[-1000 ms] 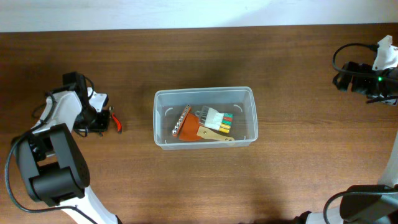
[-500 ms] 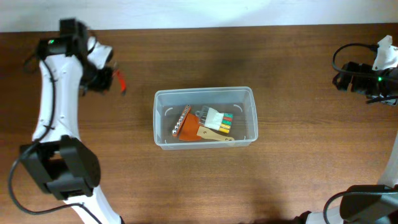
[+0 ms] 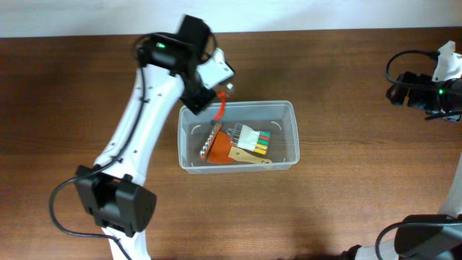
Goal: Pack container
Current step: 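Carry the pliers into the container with the left gripper and release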
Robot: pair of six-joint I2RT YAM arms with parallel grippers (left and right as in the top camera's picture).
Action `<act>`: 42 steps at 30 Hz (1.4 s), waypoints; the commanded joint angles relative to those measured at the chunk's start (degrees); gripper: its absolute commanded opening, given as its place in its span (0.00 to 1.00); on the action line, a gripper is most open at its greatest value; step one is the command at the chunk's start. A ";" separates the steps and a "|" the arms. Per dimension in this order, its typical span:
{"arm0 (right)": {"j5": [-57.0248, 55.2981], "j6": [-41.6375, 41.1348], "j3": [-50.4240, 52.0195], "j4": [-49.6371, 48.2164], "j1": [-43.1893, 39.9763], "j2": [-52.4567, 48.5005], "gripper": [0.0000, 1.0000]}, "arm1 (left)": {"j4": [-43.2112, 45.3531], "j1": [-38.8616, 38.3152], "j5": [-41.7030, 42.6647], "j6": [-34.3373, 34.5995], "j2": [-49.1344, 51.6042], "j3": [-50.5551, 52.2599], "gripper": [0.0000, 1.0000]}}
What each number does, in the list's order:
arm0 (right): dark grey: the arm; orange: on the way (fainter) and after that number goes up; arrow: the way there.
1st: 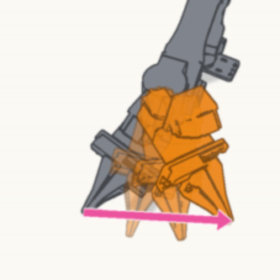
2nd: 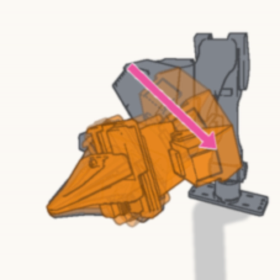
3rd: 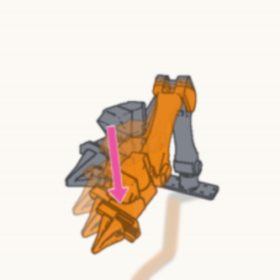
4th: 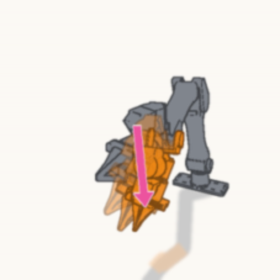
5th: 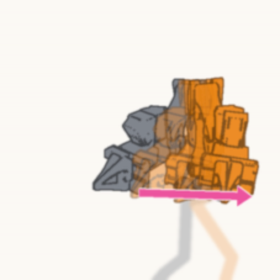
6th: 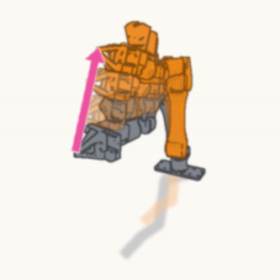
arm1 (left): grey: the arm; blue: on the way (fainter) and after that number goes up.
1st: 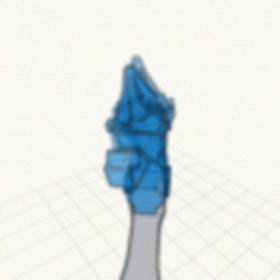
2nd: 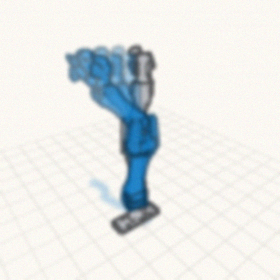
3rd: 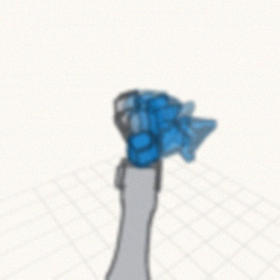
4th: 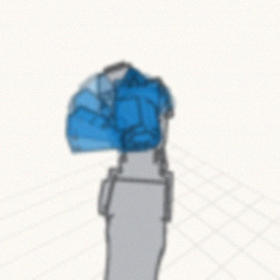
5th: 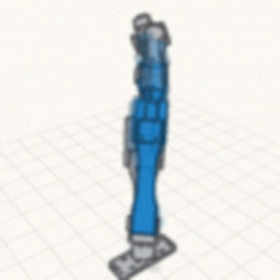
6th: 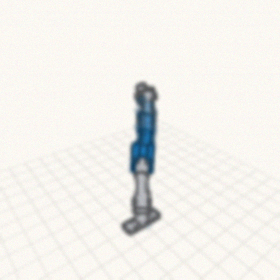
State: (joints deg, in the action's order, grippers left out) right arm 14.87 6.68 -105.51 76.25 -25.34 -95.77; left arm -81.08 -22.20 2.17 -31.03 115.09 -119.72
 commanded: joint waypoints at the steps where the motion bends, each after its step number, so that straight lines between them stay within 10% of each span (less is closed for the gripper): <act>1: -0.50 0.55 0.52 -0.48 0.37 -0.42 0.99 | 1.84 -2.40 0.46 -4.24 3.41 3.41 0.02; 19: -0.50 0.55 0.52 -0.66 0.37 -0.42 0.99 | 6.08 -5.03 -2.58 -4.44 16.06 8.52 0.03; 25: -0.50 0.52 0.50 -0.61 0.37 -0.42 0.99 | 5.75 -5.03 -2.60 -4.42 16.06 8.52 0.59; 36: -0.50 7.13 0.50 -3.06 2.97 -0.33 0.99 | 2.10 -4.90 -4.37 0.92 8.31 2.03 0.96; 42: -6.78 7.67 0.50 -11.78 13.18 -0.33 0.99 | 7.19 0.39 -11.21 9.29 -4.31 1.73 0.99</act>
State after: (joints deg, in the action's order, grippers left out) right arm 12.27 13.34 -105.32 67.85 -17.12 -95.77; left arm -75.79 -26.09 -4.73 -28.08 119.63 -115.68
